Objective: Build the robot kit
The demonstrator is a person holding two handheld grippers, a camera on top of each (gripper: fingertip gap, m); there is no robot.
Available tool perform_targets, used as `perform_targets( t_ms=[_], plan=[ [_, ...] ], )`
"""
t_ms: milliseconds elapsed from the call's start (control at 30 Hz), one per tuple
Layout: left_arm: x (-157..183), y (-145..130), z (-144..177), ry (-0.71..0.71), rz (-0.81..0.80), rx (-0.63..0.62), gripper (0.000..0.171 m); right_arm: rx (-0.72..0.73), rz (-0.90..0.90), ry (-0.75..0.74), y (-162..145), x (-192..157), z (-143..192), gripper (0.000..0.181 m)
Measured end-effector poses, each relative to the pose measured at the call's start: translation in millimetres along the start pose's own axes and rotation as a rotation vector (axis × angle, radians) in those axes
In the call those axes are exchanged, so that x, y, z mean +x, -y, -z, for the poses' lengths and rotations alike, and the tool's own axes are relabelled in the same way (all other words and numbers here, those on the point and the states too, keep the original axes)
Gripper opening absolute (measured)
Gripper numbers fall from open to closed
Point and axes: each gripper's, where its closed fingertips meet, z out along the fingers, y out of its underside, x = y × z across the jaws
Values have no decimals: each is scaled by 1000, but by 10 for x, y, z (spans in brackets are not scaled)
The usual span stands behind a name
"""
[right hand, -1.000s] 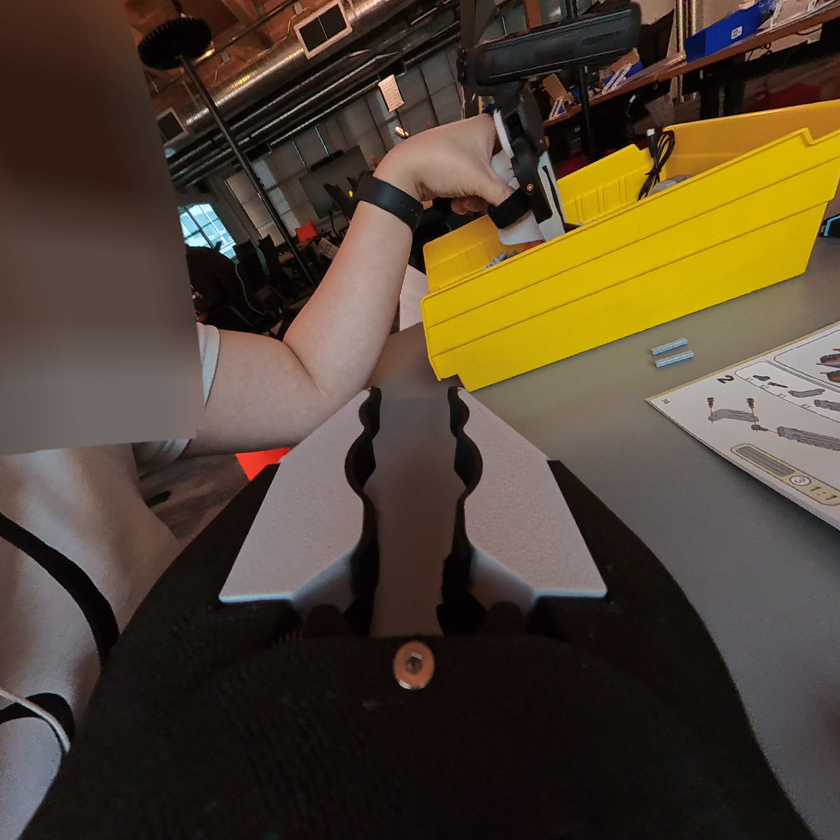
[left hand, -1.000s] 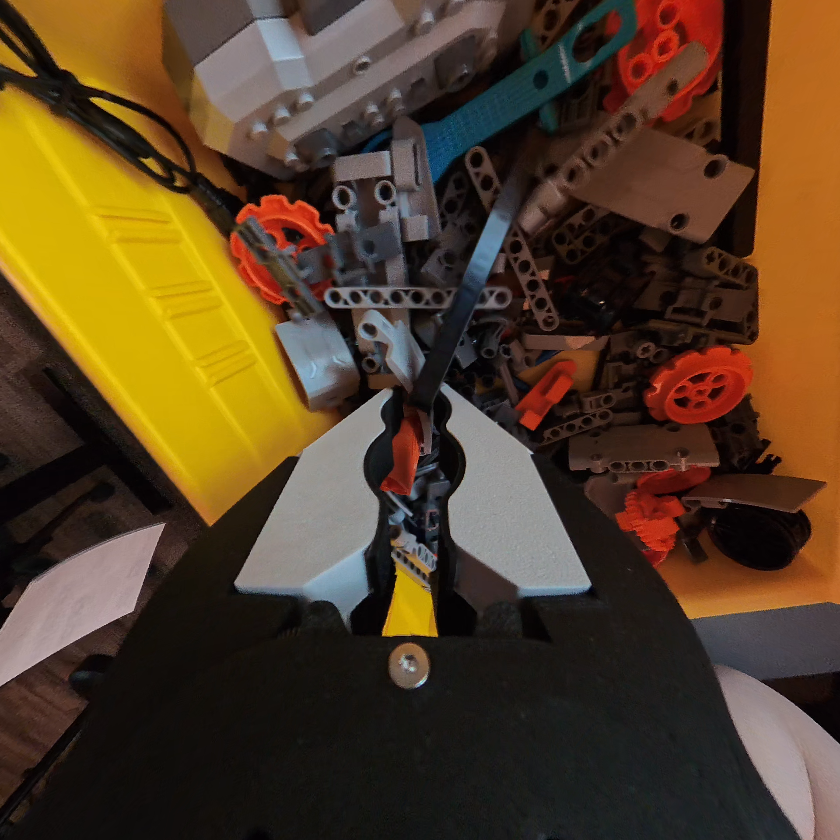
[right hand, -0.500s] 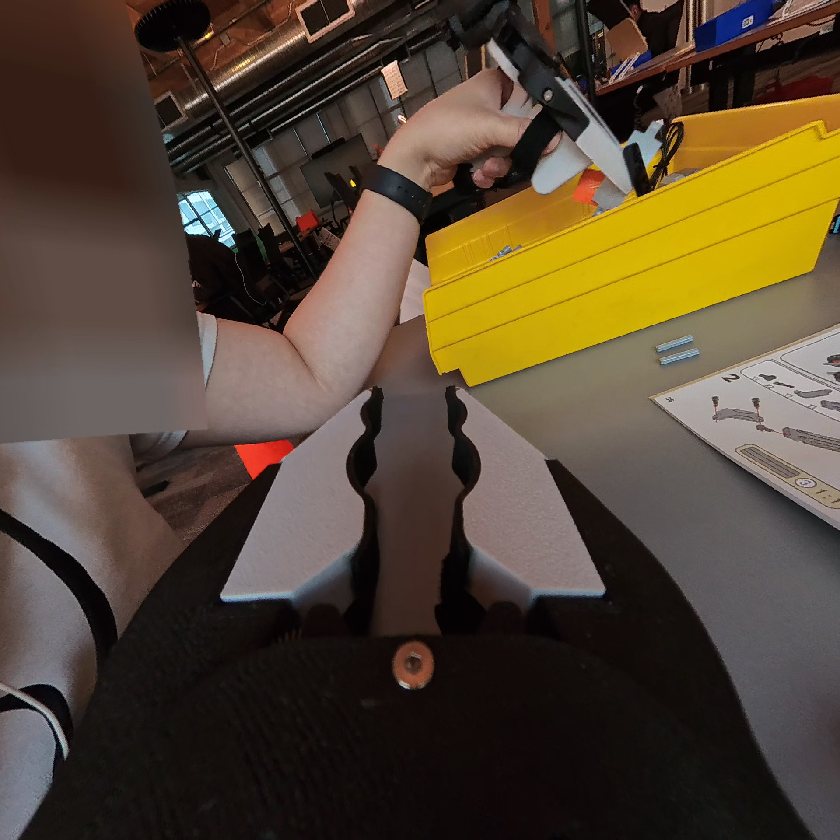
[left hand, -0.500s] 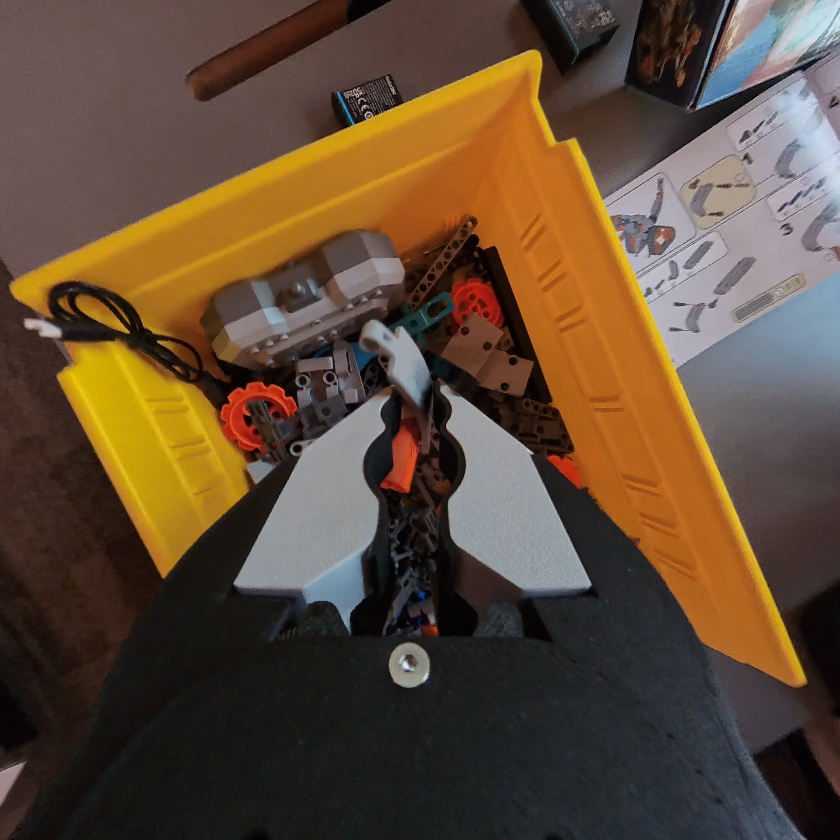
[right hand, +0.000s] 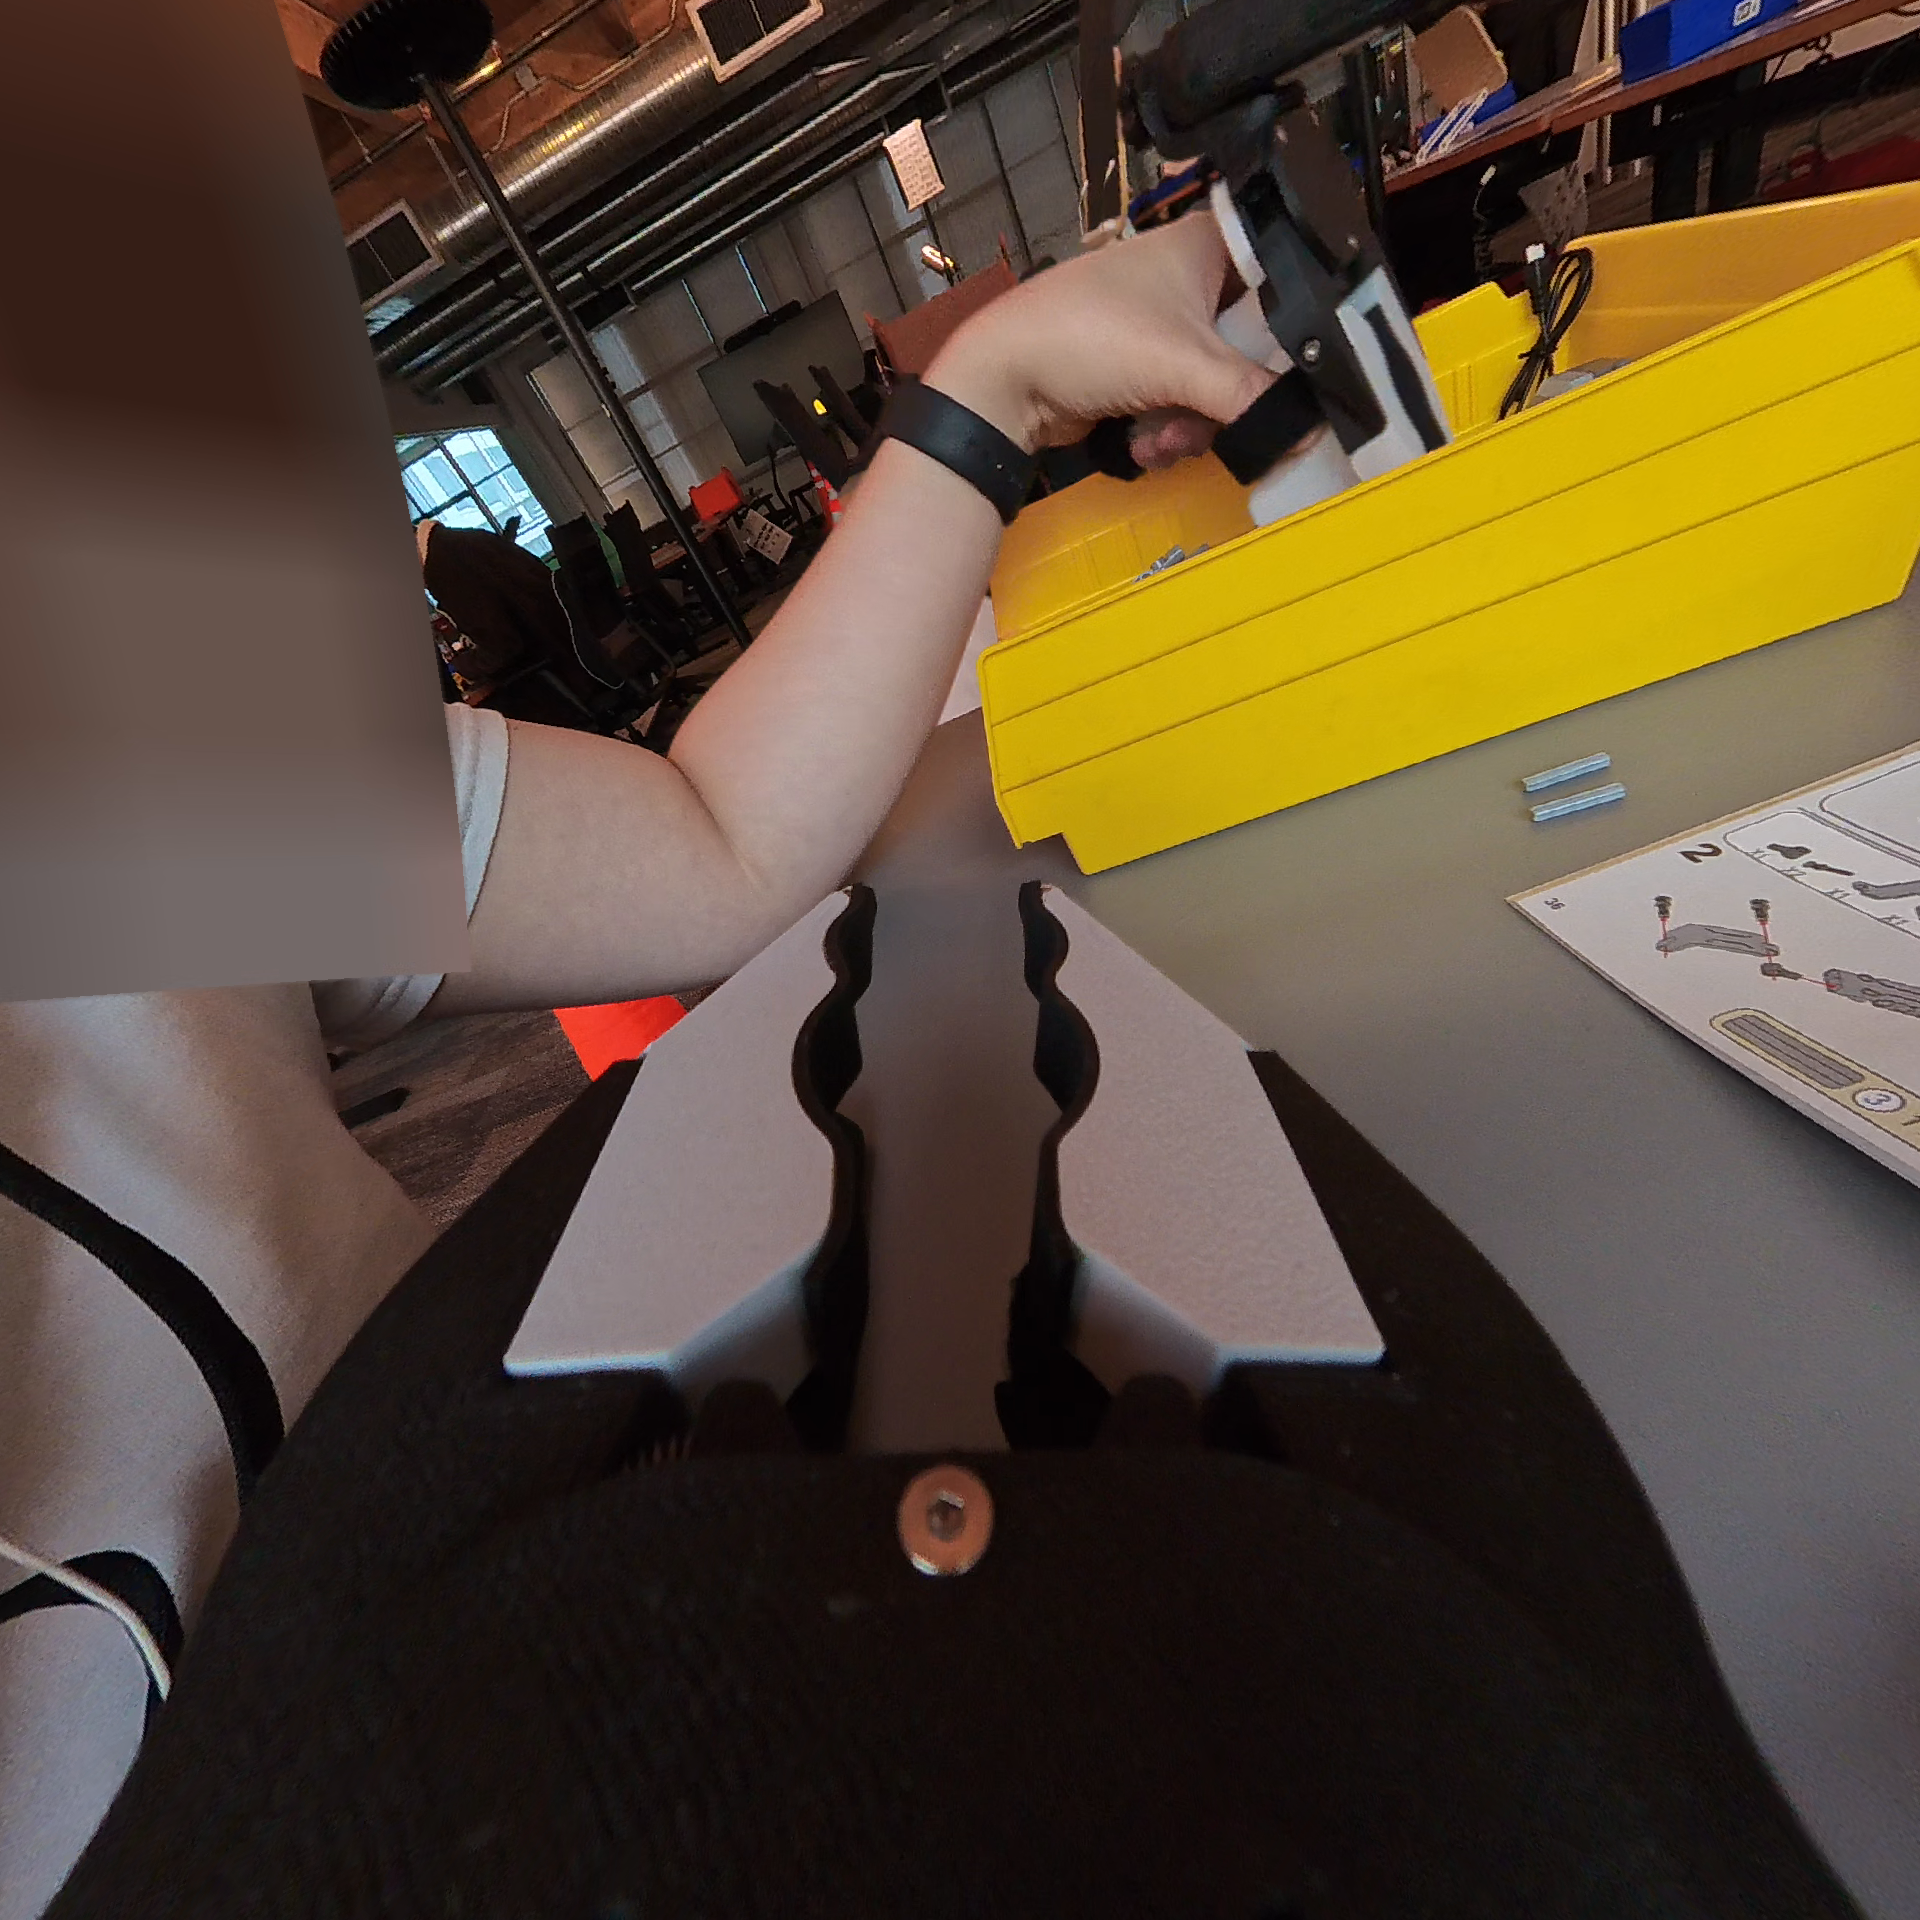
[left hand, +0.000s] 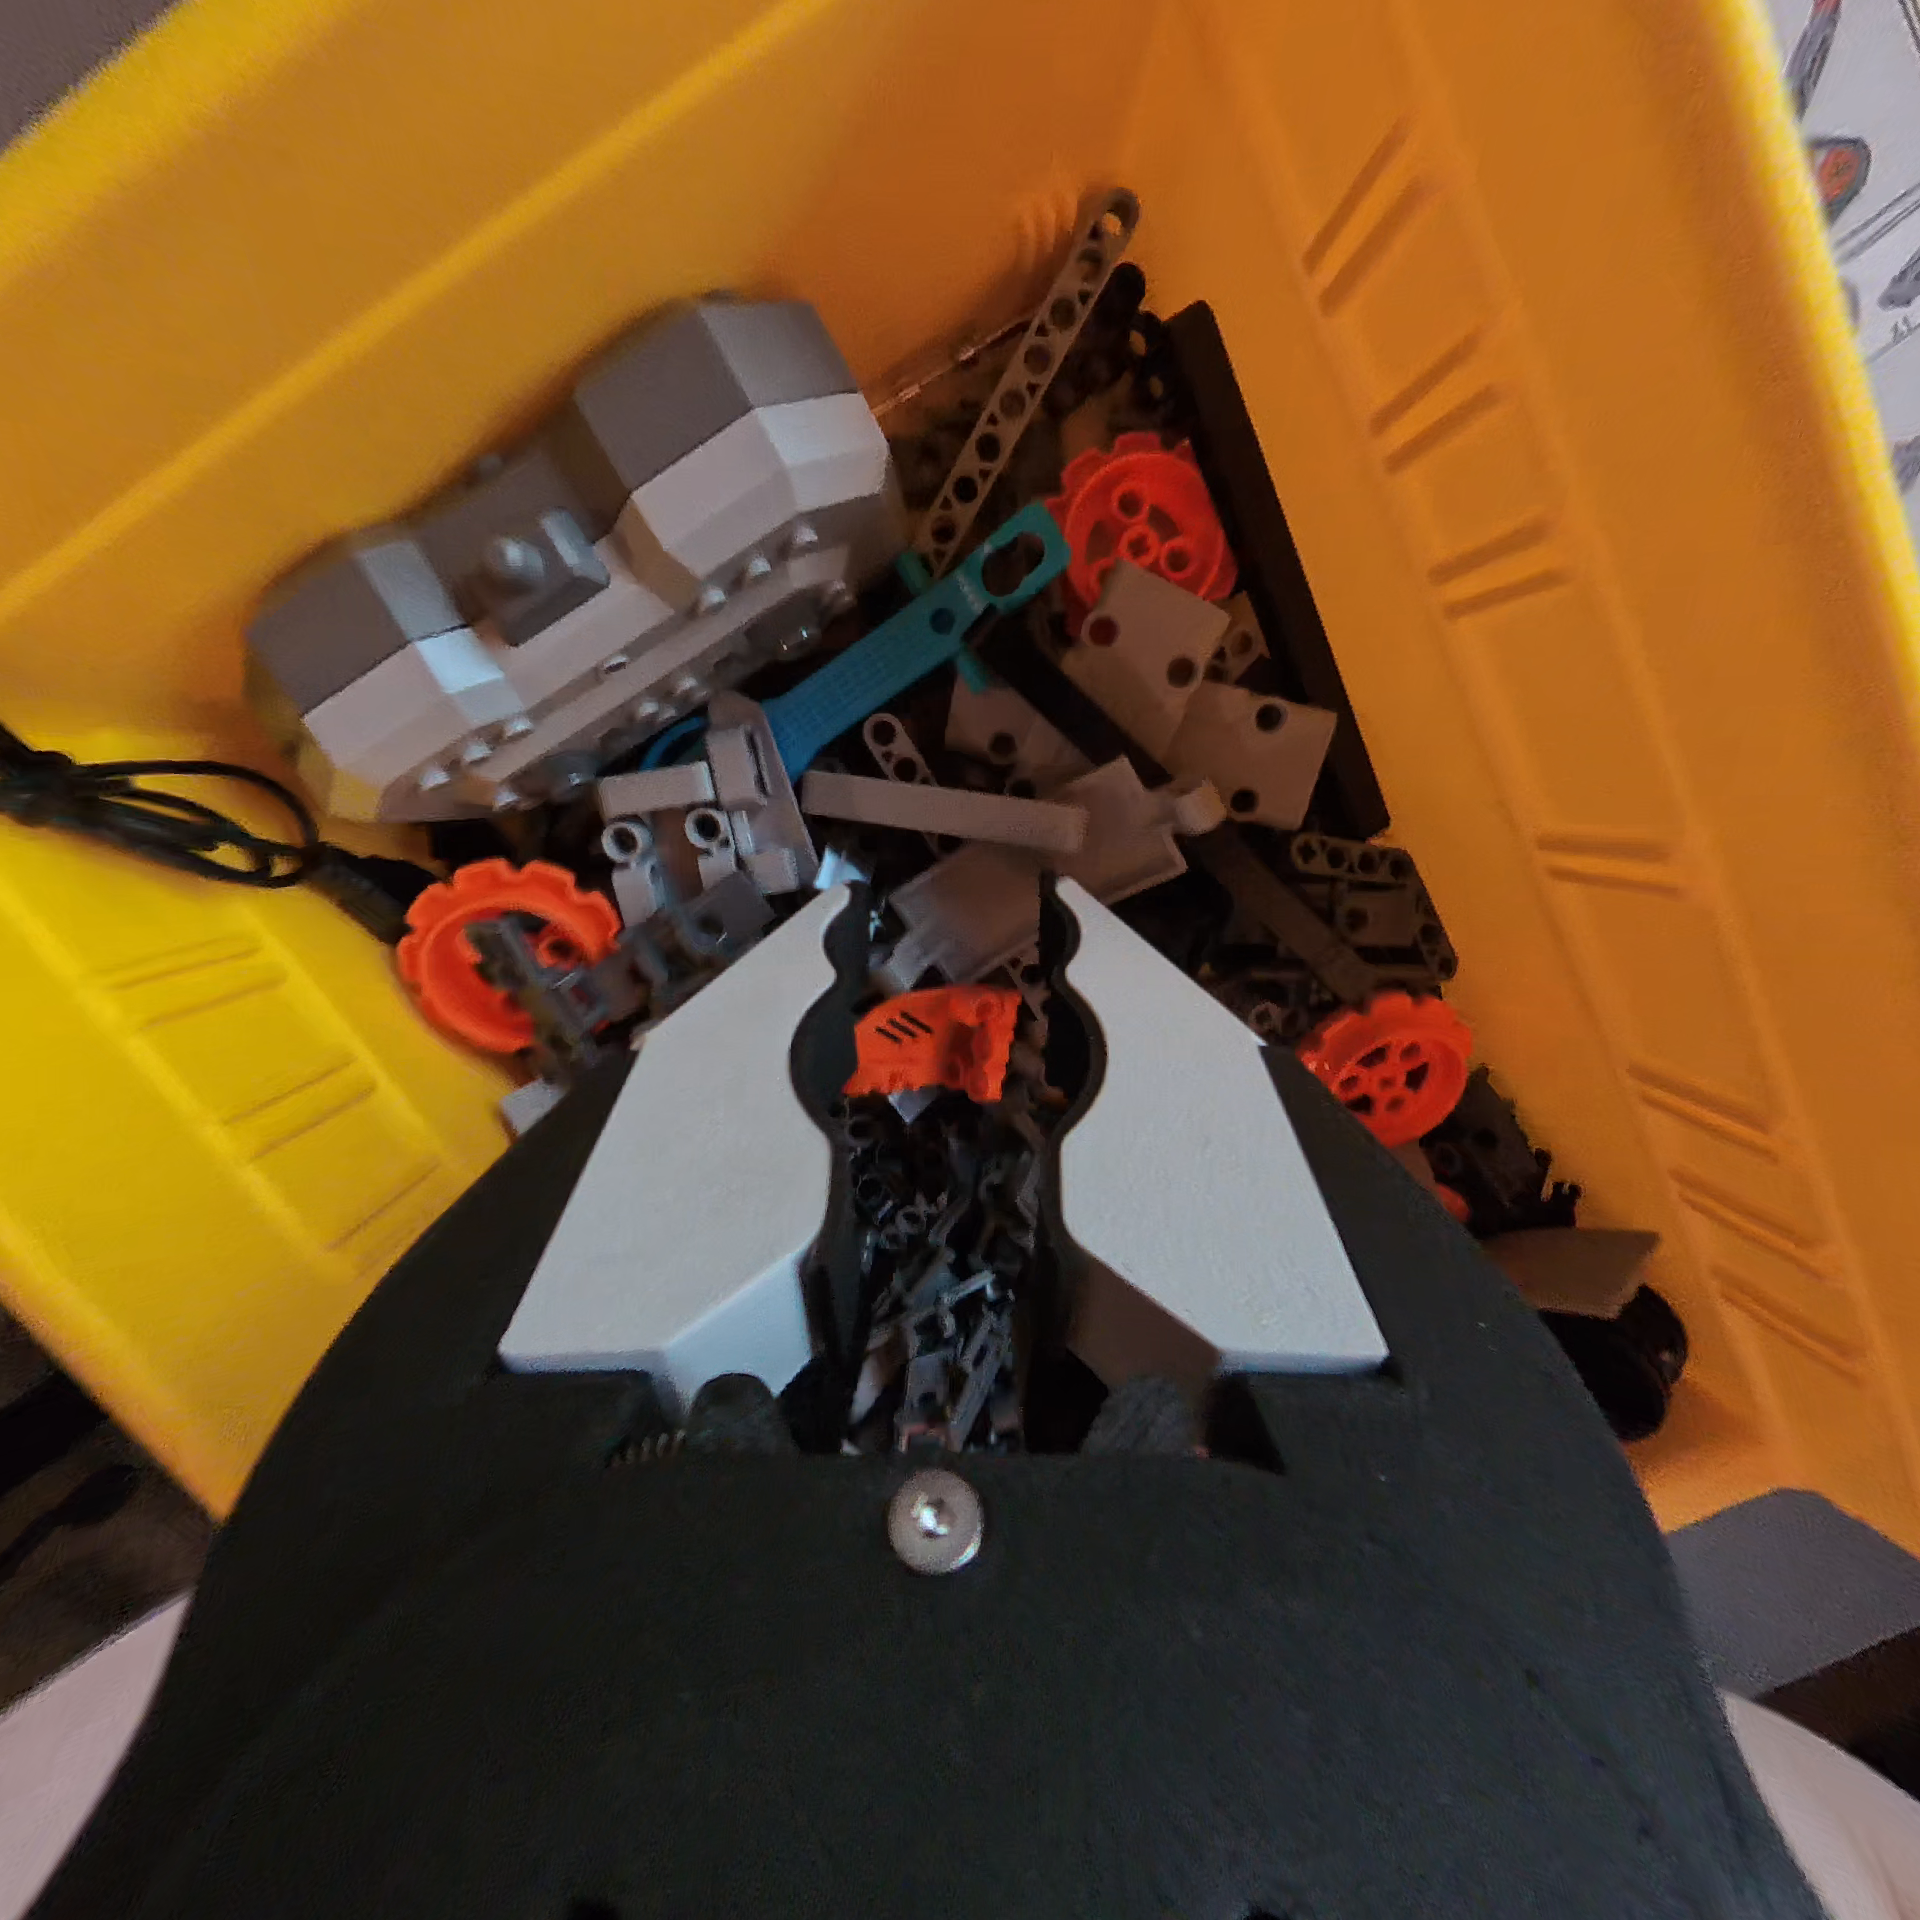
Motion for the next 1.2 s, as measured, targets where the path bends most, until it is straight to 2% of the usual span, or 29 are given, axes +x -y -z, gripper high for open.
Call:
perform_targets(
  t_ms=[100, 233, 300, 367, 500, 600, 667, 767, 900, 933, 1000, 1067, 1200],
  plan=[
    [-53, -36, -41, -5, 47, -16, 19, 1, 2, 0, 3, 0, 3, 28],
    [-47, -272, 22, 24, 12, -113, 17, 4, -9, 4, 8, 0, 5, 28],
    [37, -352, 39, -23, 26, -141, 12, 4, -15, 9, 3, -4, 1, 28],
    [137, -475, 54, -83, 45, -191, 0, -2, -17, 12, -8, -9, -5, 28],
    [180, -775, 94, -121, 59, -316, 1, -2, -11, 10, -4, -10, -3, 28],
    [86, -619, 137, -87, 75, -224, 13, 3, -17, 13, 3, -10, 0, 28],
    [-60, -422, 165, -3, 62, -134, 20, 2, -20, 16, 0, -12, -2, 28],
    [-122, -146, 133, 43, 26, -24, 20, 1, -18, 18, -1, -18, -3, 28],
    [-60, -321, -39, 25, -8, -163, 12, 1, -20, 20, 2, -19, 0, 28],
    [-14, -351, -52, 8, -17, -177, 16, 4, -20, 19, 8, -20, 3, 28],
    [81, -399, -31, -36, -10, -193, 12, 8, -21, 20, 16, -22, 7, 28],
    [86, -511, -20, -42, 22, -245, 28, 10, -26, 24, 18, -26, 9, 28],
    [-40, -577, 19, -5, 65, -252, 29, 10, -28, 27, 19, -29, 9, 28]
  ],
)
